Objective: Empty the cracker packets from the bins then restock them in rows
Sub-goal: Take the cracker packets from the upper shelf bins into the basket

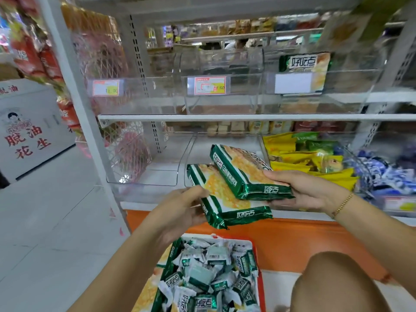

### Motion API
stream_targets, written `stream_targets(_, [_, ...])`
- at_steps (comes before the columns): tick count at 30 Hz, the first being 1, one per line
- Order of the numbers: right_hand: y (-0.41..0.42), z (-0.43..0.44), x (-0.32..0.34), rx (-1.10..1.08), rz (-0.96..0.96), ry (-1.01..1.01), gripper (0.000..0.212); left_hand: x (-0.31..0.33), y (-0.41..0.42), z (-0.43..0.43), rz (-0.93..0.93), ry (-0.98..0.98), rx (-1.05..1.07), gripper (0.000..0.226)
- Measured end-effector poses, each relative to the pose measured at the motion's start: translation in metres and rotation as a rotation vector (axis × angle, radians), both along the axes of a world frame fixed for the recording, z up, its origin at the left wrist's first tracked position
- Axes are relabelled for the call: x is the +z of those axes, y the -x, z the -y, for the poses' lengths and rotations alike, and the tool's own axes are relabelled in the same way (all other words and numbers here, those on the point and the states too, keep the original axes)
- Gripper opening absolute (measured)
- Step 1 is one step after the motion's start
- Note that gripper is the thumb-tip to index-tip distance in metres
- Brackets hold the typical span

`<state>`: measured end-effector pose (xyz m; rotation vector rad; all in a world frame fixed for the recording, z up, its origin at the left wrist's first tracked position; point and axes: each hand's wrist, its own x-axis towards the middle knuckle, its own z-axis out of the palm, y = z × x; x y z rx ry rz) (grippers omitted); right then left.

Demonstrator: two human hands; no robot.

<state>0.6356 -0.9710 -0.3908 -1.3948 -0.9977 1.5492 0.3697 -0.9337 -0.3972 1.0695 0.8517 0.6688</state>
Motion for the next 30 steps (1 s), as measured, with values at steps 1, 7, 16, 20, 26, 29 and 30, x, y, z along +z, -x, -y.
stream_targets(1, [-0.002, 0.002, 0.002, -0.003, -0.008, -0.014, 0.041, 0.0, -0.002, 0.0, 0.005, 0.004, -0.005, 0.011])
stream_targets(7, [-0.002, 0.004, 0.023, 0.12, 0.293, -0.113, 0.03, 0.006, -0.021, 0.001, 0.077, 0.012, -0.044, 0.019])
stream_targets(16, [-0.018, 0.016, 0.048, 0.186, 0.004, -0.04, 0.056, 0.008, -0.045, -0.008, 0.175, -0.032, -0.131, 0.039])
stream_targets(20, [-0.024, 0.022, 0.085, 0.04, 0.433, -0.396, 0.062, 0.033, -0.065, -0.019, 0.224, -0.322, -0.081, 0.031])
stream_targets(26, [-0.032, 0.039, 0.152, -0.153, 1.196, -1.033, 0.09, 0.095, -0.098, -0.05, -0.037, -1.053, 0.14, 0.045])
stream_targets(29, [-0.056, 0.034, 0.178, -0.321, 1.434, -1.202, 0.086, 0.123, -0.117, -0.07, -0.234, -1.295, 0.329, 0.041])
stream_targets(30, [-0.065, 0.03, 0.188, -0.379, 1.492, -1.208, 0.086, 0.129, -0.122, -0.079, -0.337, -1.393, 0.393, 0.041])
